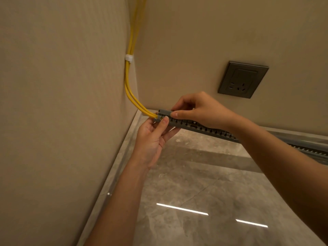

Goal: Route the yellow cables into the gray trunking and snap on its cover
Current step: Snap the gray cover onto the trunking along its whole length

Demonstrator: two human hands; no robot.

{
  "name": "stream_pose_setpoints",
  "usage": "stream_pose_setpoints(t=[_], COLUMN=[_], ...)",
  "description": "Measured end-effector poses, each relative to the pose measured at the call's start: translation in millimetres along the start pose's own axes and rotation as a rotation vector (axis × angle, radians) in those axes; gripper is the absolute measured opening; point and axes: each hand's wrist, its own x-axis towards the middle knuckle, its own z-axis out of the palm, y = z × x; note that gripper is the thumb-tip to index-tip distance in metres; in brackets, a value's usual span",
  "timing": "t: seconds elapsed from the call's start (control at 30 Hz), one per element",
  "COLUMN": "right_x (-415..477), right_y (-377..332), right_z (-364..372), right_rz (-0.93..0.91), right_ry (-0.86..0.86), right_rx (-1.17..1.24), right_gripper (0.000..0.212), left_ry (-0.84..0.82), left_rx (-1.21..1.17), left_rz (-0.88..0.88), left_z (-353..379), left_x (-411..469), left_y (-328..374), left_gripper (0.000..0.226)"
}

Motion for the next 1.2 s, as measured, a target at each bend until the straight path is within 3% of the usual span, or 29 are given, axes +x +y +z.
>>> stream_pose_setpoints(t=[0.3, 1.2], right_x=[-3.3, -1.9], right_y=[-1.4, -5.7], right_z=[5.1, 0.3], right_rz=[-0.021, 0.083], right_ry=[0.094, 0.034], right_rx=[-0.145, 0.134], right_gripper=[0.016, 0.014], left_ry=[0.023, 0.07], left_rx=[0.016, 0.047], left_rz=[-0.005, 0.008], left_z=[2.1, 4.4], left_x=[-2.5, -5.4], left_y=[0.7, 2.2], left_gripper=[0.015, 0.015])
